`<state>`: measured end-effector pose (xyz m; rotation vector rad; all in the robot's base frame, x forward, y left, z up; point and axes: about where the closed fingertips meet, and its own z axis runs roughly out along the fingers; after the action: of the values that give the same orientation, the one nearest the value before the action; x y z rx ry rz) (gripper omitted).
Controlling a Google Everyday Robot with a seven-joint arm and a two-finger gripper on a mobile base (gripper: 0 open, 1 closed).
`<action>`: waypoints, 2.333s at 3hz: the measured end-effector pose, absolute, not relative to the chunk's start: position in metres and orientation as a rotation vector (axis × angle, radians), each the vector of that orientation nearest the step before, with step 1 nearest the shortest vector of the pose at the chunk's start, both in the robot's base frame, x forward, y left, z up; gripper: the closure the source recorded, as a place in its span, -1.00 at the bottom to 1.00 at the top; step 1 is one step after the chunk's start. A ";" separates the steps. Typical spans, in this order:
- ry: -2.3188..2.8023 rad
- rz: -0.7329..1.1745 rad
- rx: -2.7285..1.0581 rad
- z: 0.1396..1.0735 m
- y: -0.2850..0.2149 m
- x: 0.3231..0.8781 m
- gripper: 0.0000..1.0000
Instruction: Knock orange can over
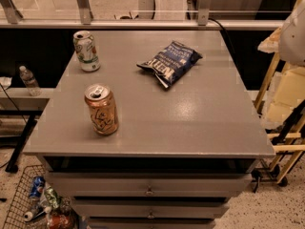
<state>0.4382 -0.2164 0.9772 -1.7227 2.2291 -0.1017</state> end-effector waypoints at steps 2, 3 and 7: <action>2.171 -0.019 -1.724 0.975 -0.205 0.442 -1.00; 1.961 0.141 -1.742 0.970 -0.168 0.451 -1.00; 1.598 0.501 -1.703 0.969 -0.064 0.461 -1.00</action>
Offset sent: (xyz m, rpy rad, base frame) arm 0.0143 0.0693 -0.0092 0.4569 -0.0030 0.2414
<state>0.4607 -0.0644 0.9693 -1.7026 1.5975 0.5012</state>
